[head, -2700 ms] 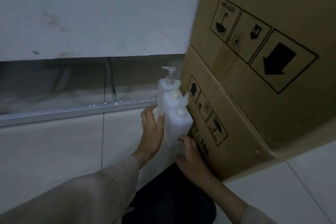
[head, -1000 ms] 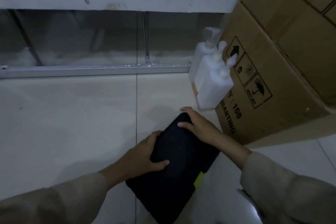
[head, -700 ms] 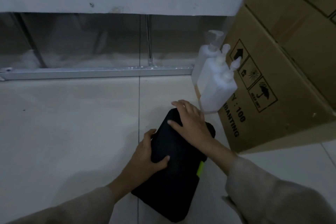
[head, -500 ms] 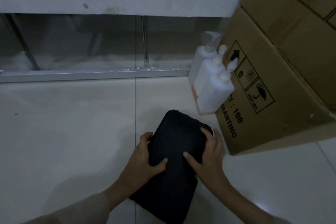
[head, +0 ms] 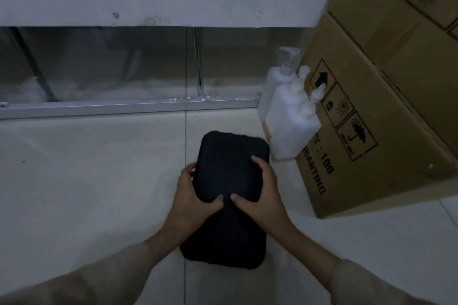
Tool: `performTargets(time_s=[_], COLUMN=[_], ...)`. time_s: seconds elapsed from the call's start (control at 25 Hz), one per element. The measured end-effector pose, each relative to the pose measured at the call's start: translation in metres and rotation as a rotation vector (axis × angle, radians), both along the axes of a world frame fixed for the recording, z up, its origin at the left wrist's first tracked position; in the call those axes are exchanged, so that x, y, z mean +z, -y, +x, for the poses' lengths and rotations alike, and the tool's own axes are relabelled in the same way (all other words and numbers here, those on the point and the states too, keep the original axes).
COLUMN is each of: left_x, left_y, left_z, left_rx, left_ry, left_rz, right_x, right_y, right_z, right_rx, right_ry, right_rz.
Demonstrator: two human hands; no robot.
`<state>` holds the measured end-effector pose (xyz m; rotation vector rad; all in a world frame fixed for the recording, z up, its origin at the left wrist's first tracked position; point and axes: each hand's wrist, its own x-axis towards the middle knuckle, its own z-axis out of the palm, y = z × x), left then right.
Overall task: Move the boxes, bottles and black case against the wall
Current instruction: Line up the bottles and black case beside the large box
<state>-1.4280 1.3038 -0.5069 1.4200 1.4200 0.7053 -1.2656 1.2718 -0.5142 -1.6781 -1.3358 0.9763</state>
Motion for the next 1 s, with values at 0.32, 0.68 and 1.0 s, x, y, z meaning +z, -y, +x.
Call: performTargets(time_s=[0.32,0.68,1.0], left_x=[-0.014,-0.019,-0.022], left_y=[-0.083,-0.053,-0.048], left_z=[0.043,0.027,0.024], left_rx=[0.150,-0.056,-0.436], left_ry=[0.030,0.076,-0.296], left_rz=[0.021,0.089,0.265], right_x=[0.011,-0.004,0.007], right_y=[-0.107,-0.041,-0.049], right_z=[0.030,0.034,0.037], right_rx=[0.095,0.513,0.498], right_ry=[0.201,0.915,1.076], right_rz=[-0.030,0.059,0.017])
